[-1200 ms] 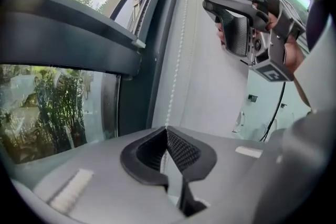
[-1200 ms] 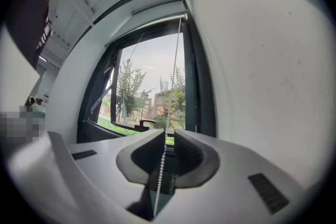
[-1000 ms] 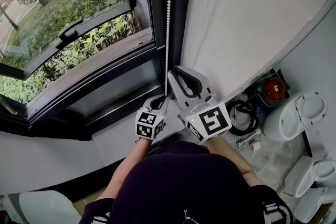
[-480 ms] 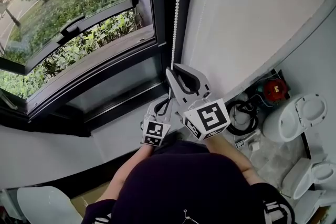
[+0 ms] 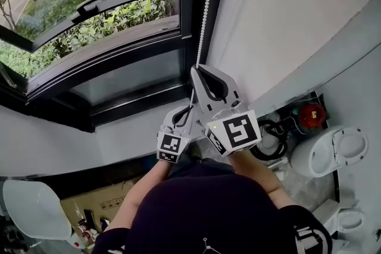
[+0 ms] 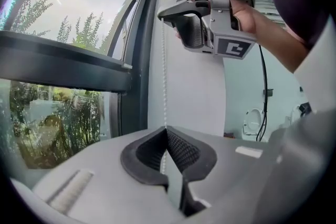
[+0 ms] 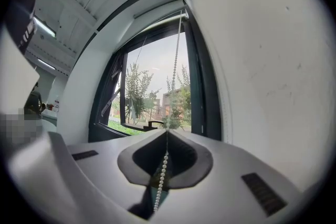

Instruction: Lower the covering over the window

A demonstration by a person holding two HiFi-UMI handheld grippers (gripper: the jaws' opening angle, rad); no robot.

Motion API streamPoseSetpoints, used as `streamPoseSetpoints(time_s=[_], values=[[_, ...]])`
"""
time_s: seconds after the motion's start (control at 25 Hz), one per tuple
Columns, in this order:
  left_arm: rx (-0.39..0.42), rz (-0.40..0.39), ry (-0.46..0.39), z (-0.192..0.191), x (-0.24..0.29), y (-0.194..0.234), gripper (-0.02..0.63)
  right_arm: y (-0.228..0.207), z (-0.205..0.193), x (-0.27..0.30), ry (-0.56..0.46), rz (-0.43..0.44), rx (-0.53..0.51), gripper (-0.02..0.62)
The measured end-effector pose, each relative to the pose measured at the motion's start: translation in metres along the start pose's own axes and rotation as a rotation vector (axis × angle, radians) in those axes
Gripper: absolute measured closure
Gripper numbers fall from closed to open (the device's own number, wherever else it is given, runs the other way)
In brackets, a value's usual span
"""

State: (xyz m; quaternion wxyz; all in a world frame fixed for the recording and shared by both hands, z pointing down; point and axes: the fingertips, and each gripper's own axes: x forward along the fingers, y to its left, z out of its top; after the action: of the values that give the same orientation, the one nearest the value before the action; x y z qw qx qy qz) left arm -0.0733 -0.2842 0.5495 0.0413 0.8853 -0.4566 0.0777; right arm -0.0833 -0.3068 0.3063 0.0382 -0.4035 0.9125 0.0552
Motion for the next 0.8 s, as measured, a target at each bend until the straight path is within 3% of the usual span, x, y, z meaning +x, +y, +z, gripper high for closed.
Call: streamPoseSetpoints(time_s=[0.36, 0.68, 0.8], values=[[-0.032, 0.057, -0.019, -0.002, -0.022, -0.030, 0.594, 0.015, 0.007, -0.028, -0.011, 0.010, -0.001, 0.581], [-0.004, 0.029, -0.016, -0.001, -0.061, -0.064, 0.594, 0.043, 0.020, -0.065, 0.004, -0.027, -0.052, 0.581], [-0.020, 0.021, 0.018, -0.017, -0.075, -0.078, 0.594, 0.060, 0.009, -0.077, 0.048, -0.024, -0.038, 0.583]])
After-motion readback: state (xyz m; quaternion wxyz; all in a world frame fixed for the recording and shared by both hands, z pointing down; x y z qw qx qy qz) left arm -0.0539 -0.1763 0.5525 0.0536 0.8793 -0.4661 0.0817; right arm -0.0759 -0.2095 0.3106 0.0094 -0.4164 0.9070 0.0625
